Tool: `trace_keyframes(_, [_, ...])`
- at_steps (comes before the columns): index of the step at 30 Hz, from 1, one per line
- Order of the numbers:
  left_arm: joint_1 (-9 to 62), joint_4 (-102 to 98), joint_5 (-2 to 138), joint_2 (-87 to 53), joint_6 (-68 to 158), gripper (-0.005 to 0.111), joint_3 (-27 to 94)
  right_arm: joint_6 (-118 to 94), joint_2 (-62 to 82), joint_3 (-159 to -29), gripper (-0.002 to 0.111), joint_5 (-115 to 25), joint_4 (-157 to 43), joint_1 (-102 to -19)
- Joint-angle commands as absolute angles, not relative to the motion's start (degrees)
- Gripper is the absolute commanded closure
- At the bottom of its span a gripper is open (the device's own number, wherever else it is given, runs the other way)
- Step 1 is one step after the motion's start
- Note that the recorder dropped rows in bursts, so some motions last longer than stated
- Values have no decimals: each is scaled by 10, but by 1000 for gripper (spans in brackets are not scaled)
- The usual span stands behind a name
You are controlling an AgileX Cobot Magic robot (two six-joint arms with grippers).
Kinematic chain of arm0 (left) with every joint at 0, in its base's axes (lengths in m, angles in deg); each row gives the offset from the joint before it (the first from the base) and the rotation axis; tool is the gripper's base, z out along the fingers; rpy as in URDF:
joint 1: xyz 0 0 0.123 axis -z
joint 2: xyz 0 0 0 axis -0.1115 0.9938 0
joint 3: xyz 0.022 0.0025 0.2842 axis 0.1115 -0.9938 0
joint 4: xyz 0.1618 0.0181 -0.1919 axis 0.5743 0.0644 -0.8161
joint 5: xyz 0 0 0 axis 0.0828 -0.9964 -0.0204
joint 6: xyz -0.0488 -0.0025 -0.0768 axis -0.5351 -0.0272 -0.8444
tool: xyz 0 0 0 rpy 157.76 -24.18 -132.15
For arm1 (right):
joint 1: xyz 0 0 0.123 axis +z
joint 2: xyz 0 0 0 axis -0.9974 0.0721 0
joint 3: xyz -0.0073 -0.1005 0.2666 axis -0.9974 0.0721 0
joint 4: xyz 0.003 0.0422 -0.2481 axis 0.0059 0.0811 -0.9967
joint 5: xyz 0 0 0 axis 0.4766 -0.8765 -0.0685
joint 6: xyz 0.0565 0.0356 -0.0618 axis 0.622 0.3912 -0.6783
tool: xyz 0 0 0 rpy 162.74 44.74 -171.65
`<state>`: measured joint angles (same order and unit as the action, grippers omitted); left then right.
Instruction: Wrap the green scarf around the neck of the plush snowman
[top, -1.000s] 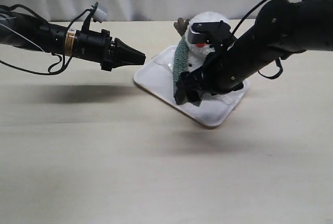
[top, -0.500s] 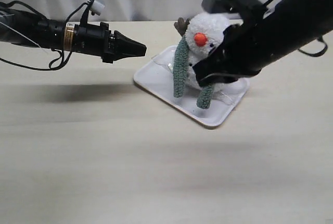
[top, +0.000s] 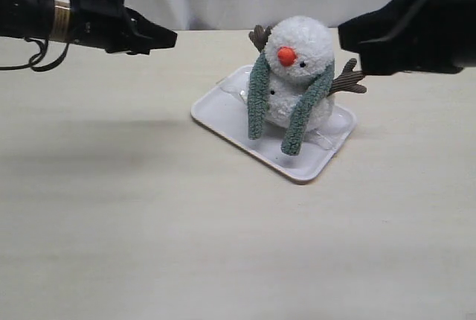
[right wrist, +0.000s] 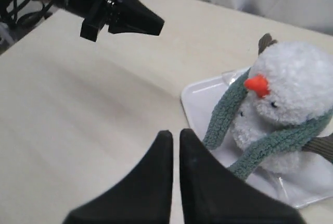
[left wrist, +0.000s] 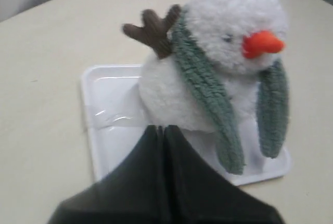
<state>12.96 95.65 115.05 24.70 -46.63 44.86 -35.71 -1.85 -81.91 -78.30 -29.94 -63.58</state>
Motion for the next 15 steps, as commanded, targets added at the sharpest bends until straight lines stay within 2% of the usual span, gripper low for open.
trace_keyframes(1, [131, 865, 1050, 118, -419, 107, 335, -362, -118, -763, 104, -727, -299, -637])
trace_keyframes(6, [131, 693, 965, -36, -281, 107, 202, -362, -209, -717, 104, -702, -296, -637])
trace_keyframes(9, [131, 595, 968, -122, -216, 107, 150, -362, -248, -708, 104, -699, -296, -637])
trace_keyframes(15, [131, 563, 953, -285, -203, 107, 86, -356, -301, -707, 104, -706, -296, -637])
